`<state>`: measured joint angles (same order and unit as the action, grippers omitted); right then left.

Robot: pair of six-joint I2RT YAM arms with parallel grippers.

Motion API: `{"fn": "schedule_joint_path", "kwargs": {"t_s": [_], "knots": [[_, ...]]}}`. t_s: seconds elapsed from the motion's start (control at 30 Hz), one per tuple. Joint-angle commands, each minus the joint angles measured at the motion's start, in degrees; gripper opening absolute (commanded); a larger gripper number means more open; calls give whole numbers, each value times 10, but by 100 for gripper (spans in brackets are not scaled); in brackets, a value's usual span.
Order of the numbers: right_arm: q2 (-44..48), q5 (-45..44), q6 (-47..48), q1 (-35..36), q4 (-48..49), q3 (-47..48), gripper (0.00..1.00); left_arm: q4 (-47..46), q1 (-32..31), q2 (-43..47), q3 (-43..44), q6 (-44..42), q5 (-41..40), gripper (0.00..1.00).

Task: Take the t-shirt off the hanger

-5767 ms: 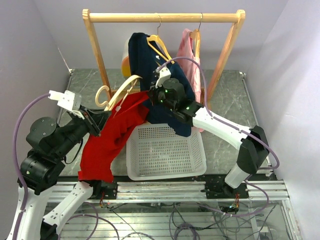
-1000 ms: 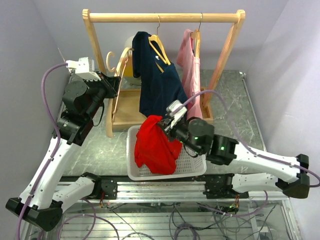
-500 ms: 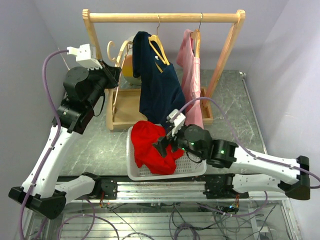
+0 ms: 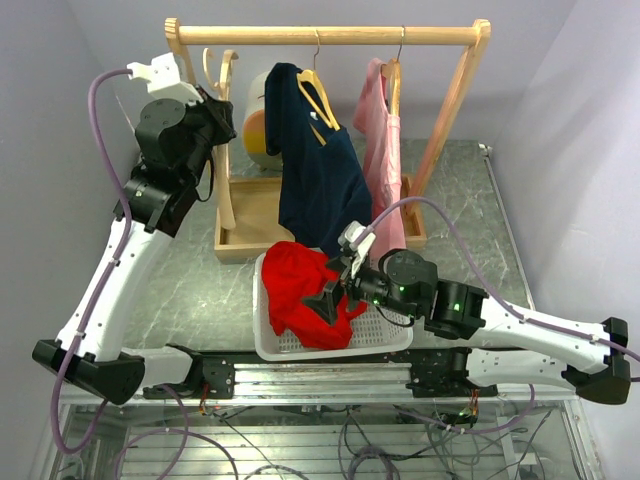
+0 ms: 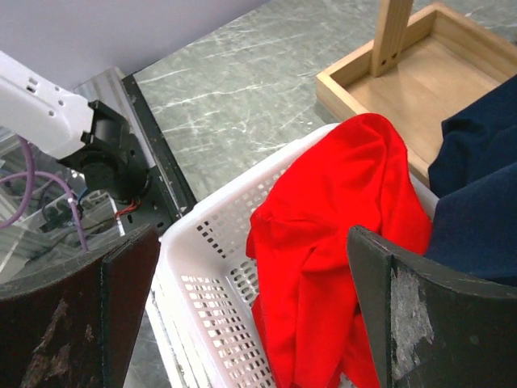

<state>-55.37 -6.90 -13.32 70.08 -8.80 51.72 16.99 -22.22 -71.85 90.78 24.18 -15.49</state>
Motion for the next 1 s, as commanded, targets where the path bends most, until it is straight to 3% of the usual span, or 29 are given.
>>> {"fn": "schedule_joint_path", "kwargs": {"t_s": [0.0,0.63,0.97], "knots": [[1,29,-6,3,37,-11,100,-46,2,-21,54,-17,-32,7],[-19,45,-19,13,87,-32,100,-47,2,-134,185,-80,-67,7],[-25,43,-18,15,91,-32,100,-49,17,-130,111,-80,-94,8]]}}
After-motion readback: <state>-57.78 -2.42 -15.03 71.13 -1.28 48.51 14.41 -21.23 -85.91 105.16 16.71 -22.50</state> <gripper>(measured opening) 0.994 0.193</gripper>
